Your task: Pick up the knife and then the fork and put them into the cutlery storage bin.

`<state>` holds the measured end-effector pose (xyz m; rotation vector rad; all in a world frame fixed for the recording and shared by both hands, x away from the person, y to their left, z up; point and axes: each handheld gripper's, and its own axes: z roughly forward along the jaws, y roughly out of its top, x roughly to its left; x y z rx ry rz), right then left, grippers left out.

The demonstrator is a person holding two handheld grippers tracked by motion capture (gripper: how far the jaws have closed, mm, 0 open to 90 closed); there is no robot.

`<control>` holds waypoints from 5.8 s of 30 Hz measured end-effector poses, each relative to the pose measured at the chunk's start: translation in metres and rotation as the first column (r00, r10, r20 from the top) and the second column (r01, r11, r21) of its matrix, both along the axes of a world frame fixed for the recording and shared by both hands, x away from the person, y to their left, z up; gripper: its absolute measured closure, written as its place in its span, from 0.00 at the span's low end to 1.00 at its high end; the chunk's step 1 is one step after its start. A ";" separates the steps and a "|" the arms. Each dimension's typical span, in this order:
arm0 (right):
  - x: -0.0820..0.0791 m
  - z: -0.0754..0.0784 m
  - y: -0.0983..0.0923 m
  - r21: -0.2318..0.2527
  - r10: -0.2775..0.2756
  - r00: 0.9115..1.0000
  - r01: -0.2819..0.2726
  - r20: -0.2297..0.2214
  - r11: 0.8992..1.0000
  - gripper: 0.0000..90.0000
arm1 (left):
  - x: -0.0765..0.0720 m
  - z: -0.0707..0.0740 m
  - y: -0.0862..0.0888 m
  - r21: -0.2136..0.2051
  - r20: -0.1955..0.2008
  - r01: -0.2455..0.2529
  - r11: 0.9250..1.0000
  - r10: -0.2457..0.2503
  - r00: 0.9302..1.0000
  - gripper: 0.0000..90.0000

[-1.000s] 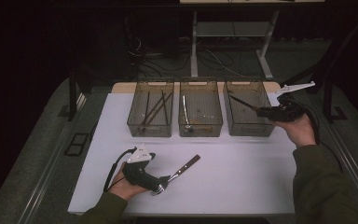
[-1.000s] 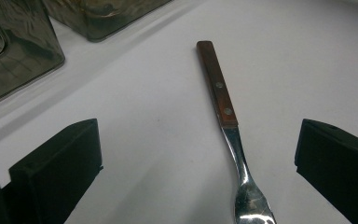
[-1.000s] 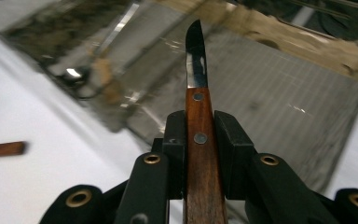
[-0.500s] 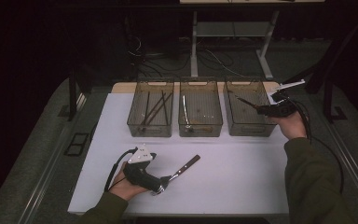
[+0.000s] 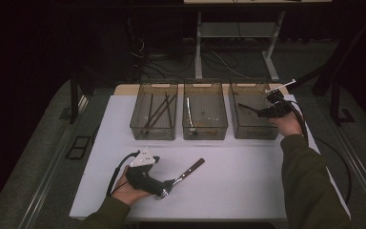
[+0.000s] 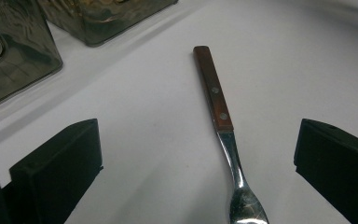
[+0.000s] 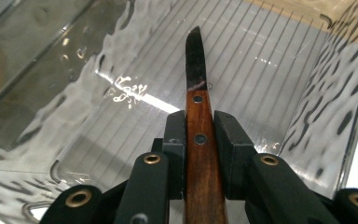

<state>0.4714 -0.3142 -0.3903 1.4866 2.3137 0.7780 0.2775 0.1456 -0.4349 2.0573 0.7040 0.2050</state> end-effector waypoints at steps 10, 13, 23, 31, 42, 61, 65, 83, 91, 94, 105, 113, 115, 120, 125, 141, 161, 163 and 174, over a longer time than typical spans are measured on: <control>0.004 -0.009 0.006 -0.059 0.017 0.997 -0.021 -0.073 0.998 0.83 | 0.000 -0.001 0.000 0.000 -0.007 -0.001 1.000 0.001 1.000 0.00; 0.005 -0.013 0.008 -0.066 0.015 0.995 -0.022 -0.101 0.998 0.83 | 0.000 -0.001 0.000 -0.001 -0.009 -0.001 1.000 0.001 1.000 0.00; 0.006 -0.013 0.010 -0.082 0.005 0.997 -0.012 -0.081 0.997 0.71 | 0.000 -0.001 0.000 -0.002 -0.010 0.000 1.000 0.000 1.000 0.00; 0.002 -0.002 0.004 -0.010 0.000 1.000 -0.001 -0.015 1.000 0.60 | 0.001 -0.001 0.000 -0.001 -0.012 -0.002 1.000 0.002 1.000 0.00; -0.033 0.032 0.004 0.168 0.075 0.993 -0.090 0.091 0.982 0.39 | 0.002 -0.001 0.000 0.016 -0.021 -0.013 1.000 0.014 1.000 0.00; -0.123 0.010 0.021 0.236 0.169 0.958 -0.224 0.230 0.946 0.20 | 0.004 0.003 0.002 0.040 -0.052 -0.040 0.998 0.042 0.998 0.20; -0.138 -0.001 0.028 0.217 0.189 0.951 -0.243 0.243 0.945 0.16 | 0.005 0.004 0.002 0.038 -0.065 -0.051 0.998 0.053 0.996 0.24; -0.193 -0.049 0.040 0.210 0.267 0.934 -0.318 0.239 0.924 0.16 | 0.005 0.004 -0.012 0.028 -0.132 -0.019 0.999 0.023 0.991 0.52; -0.202 -0.051 0.034 0.212 0.258 0.936 -0.309 0.238 0.927 0.16 | 0.007 0.000 -0.032 0.073 -0.145 0.009 0.997 0.002 0.989 0.66; -0.202 -0.053 0.035 0.205 0.271 0.934 -0.320 0.235 0.925 0.16 | 0.010 -0.001 -0.038 0.084 -0.153 0.007 0.996 0.006 0.988 0.69; -0.203 -0.054 0.039 0.194 0.289 0.930 -0.334 0.226 0.922 0.16 | 0.011 -0.008 -0.054 0.158 -0.149 0.028 0.987 -0.004 0.989 0.74; -0.203 -0.054 0.037 0.189 0.289 0.929 -0.335 0.232 0.923 0.16 | 0.009 -0.009 -0.058 0.215 -0.108 0.039 0.976 -0.015 0.994 0.78; -0.204 -0.054 0.037 0.185 0.289 0.929 -0.334 0.233 0.924 0.16 | 0.007 -0.009 -0.060 0.238 -0.085 0.046 0.970 -0.027 0.996 0.78; -0.203 -0.053 0.038 0.184 0.289 0.929 -0.334 0.231 0.925 0.16 | 0.004 -0.009 -0.062 0.265 -0.057 0.056 0.963 -0.042 0.997 0.79; -0.202 -0.052 0.037 0.209 0.291 0.929 -0.339 0.230 0.917 0.16 | 0.004 -0.009 -0.062 0.274 -0.043 0.075 0.959 -0.066 0.997 0.83; -0.200 -0.052 0.042 0.216 0.355 0.912 -0.395 0.204 0.893 0.16 | 0.016 -0.004 -0.056 0.257 -0.117 0.122 0.959 -0.094 0.989 0.86; -0.190 -0.032 0.060 0.205 0.528 0.823 -0.565 0.209 0.799 0.16 | 0.014 0.020 -0.055 0.124 -0.103 0.203 0.971 -0.191 0.976 0.86; -0.187 -0.029 0.062 0.212 0.536 0.818 -0.573 0.209 0.792 0.16 | 0.016 0.023 -0.056 0.125 -0.106 0.231 0.965 -0.218 0.970 0.86; -0.172 -0.015 0.083 0.221 0.617 0.754 -0.657 0.226 0.721 0.16 | 0.027 0.037 -0.076 0.137 -0.121 0.385 0.913 -0.370 0.921 0.86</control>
